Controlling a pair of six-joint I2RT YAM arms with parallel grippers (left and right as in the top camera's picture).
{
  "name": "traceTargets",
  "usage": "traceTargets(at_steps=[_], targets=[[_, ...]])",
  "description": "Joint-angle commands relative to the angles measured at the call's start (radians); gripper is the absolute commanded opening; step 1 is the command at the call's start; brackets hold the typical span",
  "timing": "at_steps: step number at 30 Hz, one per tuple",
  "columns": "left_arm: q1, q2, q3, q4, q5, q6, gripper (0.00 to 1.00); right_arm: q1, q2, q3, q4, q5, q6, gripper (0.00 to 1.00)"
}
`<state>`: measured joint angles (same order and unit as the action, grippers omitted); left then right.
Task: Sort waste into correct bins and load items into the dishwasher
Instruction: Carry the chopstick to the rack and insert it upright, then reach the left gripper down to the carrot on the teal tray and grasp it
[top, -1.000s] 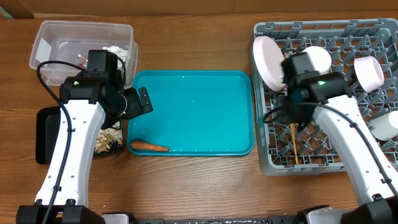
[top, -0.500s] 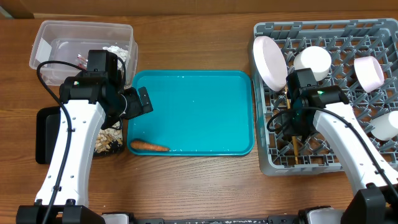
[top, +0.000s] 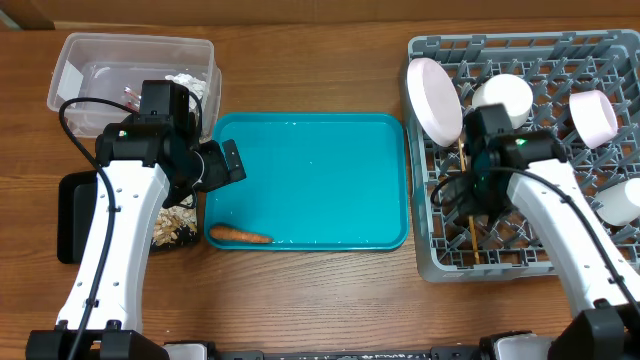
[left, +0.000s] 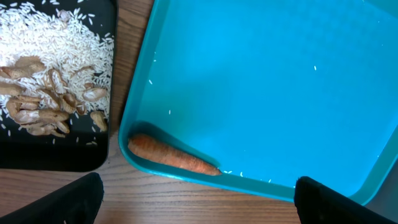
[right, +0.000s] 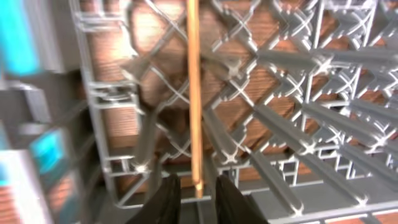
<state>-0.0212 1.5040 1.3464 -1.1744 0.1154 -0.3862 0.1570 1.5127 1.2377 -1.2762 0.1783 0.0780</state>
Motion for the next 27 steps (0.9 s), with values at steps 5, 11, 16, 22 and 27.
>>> traceTargets(at_steps=[5, 11, 16, 22, 27], targets=[[-0.006, 0.007, -0.004, -0.016, -0.010, -0.026, 1.00, 0.000, -0.019, 0.265, -0.021, -0.543, -0.109, 0.42], [-0.025, 0.007, -0.004, -0.086, -0.011, -0.141, 1.00, -0.005, -0.019, 0.290, -0.052, -0.576, -0.158, 0.54], [-0.060, 0.007, -0.007, -0.136, -0.011, -0.274, 1.00, -0.050, -0.019, 0.290, -0.057, -0.444, -0.084, 0.58], [-0.102, 0.007, -0.075, -0.124, -0.009, -0.481, 1.00, -0.122, -0.019, 0.290, -0.067, -0.445, -0.084, 1.00], [-0.117, 0.007, -0.187, -0.019, 0.042, -0.593, 1.00, -0.146, -0.019, 0.289, -0.074, -0.440, -0.085, 1.00]])
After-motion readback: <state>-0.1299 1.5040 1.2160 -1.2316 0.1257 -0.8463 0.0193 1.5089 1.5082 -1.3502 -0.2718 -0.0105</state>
